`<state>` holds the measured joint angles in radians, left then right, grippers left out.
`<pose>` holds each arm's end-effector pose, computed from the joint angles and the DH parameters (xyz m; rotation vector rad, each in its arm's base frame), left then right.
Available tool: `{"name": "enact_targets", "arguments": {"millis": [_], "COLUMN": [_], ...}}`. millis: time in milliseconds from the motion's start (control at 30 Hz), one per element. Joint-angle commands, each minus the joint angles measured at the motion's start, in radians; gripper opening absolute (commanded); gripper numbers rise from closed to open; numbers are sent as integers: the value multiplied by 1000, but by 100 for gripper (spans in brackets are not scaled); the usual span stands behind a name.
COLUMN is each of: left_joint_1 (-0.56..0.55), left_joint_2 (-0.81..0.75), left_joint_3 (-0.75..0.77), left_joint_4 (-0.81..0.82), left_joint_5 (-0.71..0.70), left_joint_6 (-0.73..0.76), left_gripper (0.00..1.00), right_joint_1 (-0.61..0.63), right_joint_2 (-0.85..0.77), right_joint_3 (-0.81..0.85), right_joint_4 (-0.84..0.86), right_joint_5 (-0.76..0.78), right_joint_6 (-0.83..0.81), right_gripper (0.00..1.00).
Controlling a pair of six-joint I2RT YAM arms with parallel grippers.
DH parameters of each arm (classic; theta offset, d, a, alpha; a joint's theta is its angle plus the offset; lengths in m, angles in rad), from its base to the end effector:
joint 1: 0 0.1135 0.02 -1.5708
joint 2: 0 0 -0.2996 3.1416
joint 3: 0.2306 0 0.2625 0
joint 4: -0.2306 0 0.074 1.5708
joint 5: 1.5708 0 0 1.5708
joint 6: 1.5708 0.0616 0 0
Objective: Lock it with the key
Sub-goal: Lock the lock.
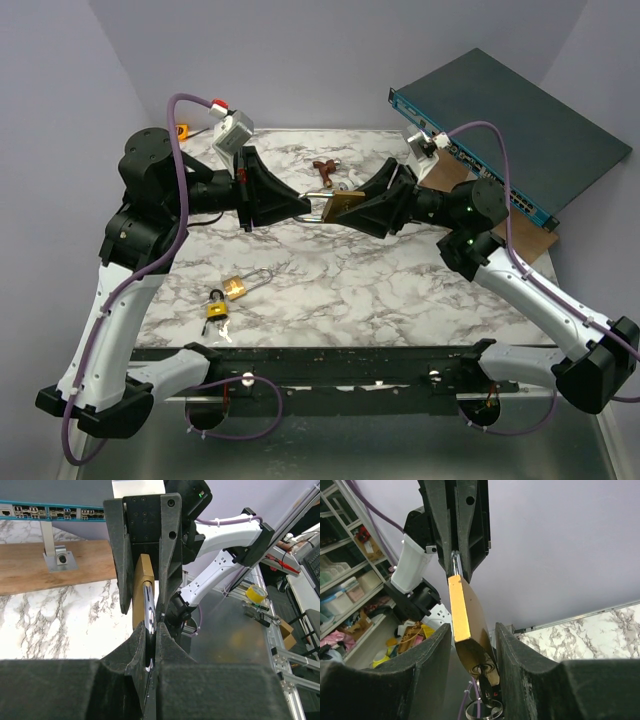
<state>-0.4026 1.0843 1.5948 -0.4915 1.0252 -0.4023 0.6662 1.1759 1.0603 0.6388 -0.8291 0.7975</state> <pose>0.1445 -0.1188 0.5576 0.8706 1.5173 -1.3915 0.1808 0.1999 0.4779 -0.7845 1.1834 1.6764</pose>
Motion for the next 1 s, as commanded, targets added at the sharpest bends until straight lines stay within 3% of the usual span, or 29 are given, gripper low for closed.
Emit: {"name": "enact_targets", "arguments": {"millis": [0,200,967], "left_joint_1": [-4,-4,4], "left_joint_2": [-27,-35,-49], "left_joint_3": [4,-13,-1], "left_joint_4": [122,146,139], "left_joint_5": [6,6,-4], "left_joint_6": [-29,-46,-47], "left_gripper": [0,0,0], "right_joint_1": [0,0,1], "right_joint_2": [-27,-13,-31], "right_joint_3": [-23,-29,-19], "right_joint_4": [52,128,119], "right_joint_5": [24,22,17], "right_joint_6": [23,79,83], "right_gripper": [43,43,41]}}
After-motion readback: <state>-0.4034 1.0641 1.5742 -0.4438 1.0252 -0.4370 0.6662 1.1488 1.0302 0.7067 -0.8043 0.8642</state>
